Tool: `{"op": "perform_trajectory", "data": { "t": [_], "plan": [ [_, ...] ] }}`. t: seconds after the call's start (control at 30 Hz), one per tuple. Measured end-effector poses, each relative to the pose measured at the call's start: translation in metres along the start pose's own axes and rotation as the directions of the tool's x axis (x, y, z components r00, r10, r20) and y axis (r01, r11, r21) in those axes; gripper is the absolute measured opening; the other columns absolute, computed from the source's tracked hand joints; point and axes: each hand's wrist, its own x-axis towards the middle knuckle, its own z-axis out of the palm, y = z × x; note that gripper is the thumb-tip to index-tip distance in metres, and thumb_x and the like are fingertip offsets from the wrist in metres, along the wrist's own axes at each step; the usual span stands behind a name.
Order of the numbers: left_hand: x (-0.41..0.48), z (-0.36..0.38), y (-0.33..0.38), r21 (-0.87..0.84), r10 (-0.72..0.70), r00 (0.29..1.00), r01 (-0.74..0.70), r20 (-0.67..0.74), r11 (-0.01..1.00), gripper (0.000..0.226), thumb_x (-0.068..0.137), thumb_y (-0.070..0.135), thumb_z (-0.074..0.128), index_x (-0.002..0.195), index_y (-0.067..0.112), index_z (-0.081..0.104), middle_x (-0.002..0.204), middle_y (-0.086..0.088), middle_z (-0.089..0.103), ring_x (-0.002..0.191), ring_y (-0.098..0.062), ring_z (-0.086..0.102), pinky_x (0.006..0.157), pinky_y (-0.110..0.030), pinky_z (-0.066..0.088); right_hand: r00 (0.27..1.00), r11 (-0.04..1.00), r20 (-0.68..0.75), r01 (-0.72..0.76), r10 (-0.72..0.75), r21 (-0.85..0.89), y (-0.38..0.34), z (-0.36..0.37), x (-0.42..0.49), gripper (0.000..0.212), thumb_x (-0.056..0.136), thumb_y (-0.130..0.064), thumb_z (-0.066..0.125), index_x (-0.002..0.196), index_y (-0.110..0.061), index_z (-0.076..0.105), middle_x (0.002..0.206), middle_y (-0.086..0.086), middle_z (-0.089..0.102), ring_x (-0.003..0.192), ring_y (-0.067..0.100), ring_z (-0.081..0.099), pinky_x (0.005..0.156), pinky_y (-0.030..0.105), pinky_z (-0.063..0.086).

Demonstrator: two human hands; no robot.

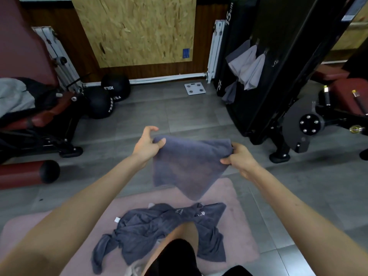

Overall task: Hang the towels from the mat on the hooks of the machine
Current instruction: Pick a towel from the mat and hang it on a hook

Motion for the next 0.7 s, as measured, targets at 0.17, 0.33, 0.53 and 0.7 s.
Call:
{"op": "perform_trajectory", "data": {
  "t": [0.17,0.33,0.53,0.7],
  "plan": [
    [0.058,0.020,0.041,0.208,0.100,0.995,-0.094,-0.019,0.974,0.040,0.087,0.031,0.061,0.123,0.027,0.042,0.075,0.002,0.050,0.085,-0.024,0.053,0.086,-0.035,0.043,0.972,0.975,-0.179,0.118,-0.152,-0.187,-0.009,-0.019,0.062,0.029,0.078,-0.006,0.065,0.105,-0.013,0.057,0.097,0.003,0.066,0.092,0.022,0.062,0.084,0.040,0.051],
    [0.150,0.047,0.072,0.263,0.161,0.987,-0.159,0.013,0.952,0.042,0.089,0.030,0.059,0.125,0.024,0.039,0.082,-0.002,0.052,0.084,-0.024,0.052,0.084,-0.036,0.043,0.957,0.988,-0.258,0.111,-0.136,-0.108,-0.021,-0.030,0.147,0.012,0.086,-0.017,0.062,0.095,-0.016,0.054,0.078,-0.003,0.060,0.080,0.020,0.058,0.074,0.036,0.047],
    [0.327,0.098,0.102,0.274,0.157,0.984,-0.174,0.081,0.946,0.045,0.089,0.030,0.060,0.126,0.016,0.039,0.095,-0.006,0.054,0.094,-0.027,0.055,0.086,-0.034,0.042,0.921,0.977,-0.388,0.056,0.028,0.205,-0.048,-0.033,0.307,0.021,0.092,-0.020,0.057,0.102,-0.001,0.059,0.087,0.006,0.060,0.086,0.021,0.058,0.082,0.037,0.049],
    [0.499,0.143,0.146,0.200,0.064,0.984,-0.098,0.168,0.975,0.032,0.086,0.025,0.065,0.115,0.016,0.053,0.104,-0.001,0.054,0.093,-0.019,0.052,0.078,-0.029,0.041,0.803,0.976,-0.572,-0.053,0.168,0.212,-0.087,-0.043,0.457,0.031,0.091,-0.025,0.059,0.072,0.000,0.063,0.066,0.005,0.054,0.068,0.020,0.048,0.059,0.032,0.039]
  ]
}}
